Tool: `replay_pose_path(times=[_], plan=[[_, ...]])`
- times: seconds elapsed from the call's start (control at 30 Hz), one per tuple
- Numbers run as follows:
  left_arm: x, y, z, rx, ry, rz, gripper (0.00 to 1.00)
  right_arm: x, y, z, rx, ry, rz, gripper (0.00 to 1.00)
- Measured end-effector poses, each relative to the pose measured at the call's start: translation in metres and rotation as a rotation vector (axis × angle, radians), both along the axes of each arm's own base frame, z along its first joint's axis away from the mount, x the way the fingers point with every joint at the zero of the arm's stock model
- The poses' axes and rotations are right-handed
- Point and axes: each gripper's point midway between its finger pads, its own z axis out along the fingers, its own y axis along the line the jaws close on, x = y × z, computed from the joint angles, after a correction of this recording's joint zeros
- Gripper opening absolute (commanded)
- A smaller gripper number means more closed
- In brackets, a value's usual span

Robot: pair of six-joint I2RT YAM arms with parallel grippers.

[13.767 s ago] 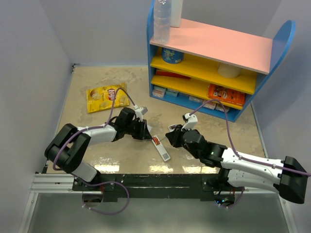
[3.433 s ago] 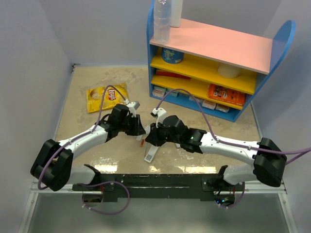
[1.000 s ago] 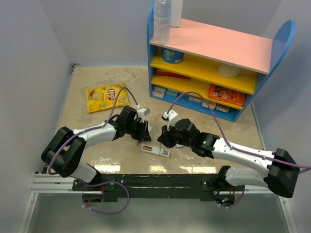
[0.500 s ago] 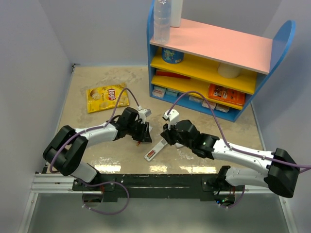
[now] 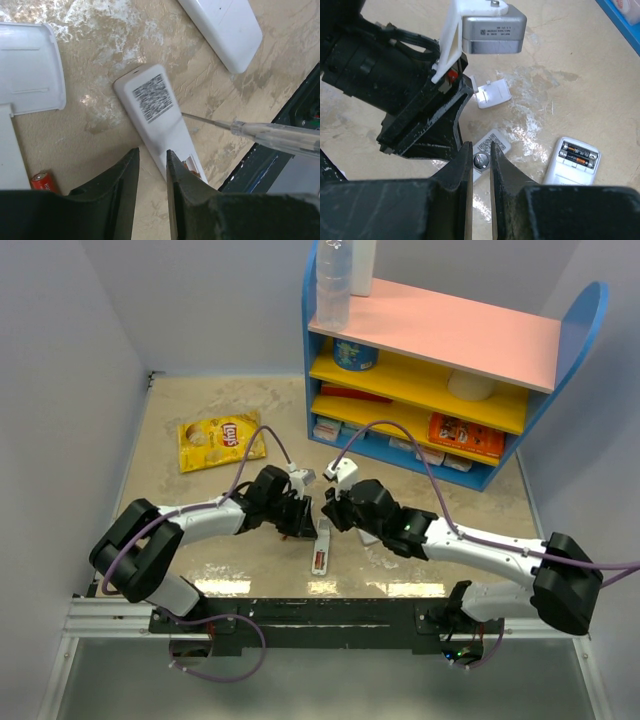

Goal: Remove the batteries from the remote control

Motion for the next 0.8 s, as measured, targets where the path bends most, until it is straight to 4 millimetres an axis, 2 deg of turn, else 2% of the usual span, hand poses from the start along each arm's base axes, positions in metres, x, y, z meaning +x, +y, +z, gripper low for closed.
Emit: replay_pose_path(times=[0.2,0.27,0.43,0.5,0.57,0.7,0.8], plan=[[-0.004,-0.003,-0.001,-0.01,0.002,-0.001,0.33,0.001,0.003,0.01,0.013,-0.007,0.001,0.0],[-0.004,-0.003,-0.002,-0.012,0.003,0.0,0.32,-0.002,-0.002,0.02,0.036,-0.016,-0.002,0.0],[-0.006,-0.002,-0.004,-0.014,0.01,0.008,0.32,-0.02,-0.018,0.061,0.202,-0.066,0.01,0.0],[-0.006,-0.002,-0.005,-0.018,0.01,0.011,0.32,-0.029,-0.021,0.067,0.254,-0.068,0.028,0.0],[-0.007,-0.002,-0.006,-0.023,0.01,0.012,0.31,-0.035,-0.022,0.062,0.287,-0.054,0.042,0.0],[-0.01,-0.002,-0.008,-0.035,0.023,0.019,0.3,-0.044,-0.021,0.038,0.29,0.0,0.066,0.0],[-0.012,-0.003,-0.009,-0.044,0.028,0.016,0.3,-0.049,-0.017,0.029,0.295,0.025,0.087,0.0]])
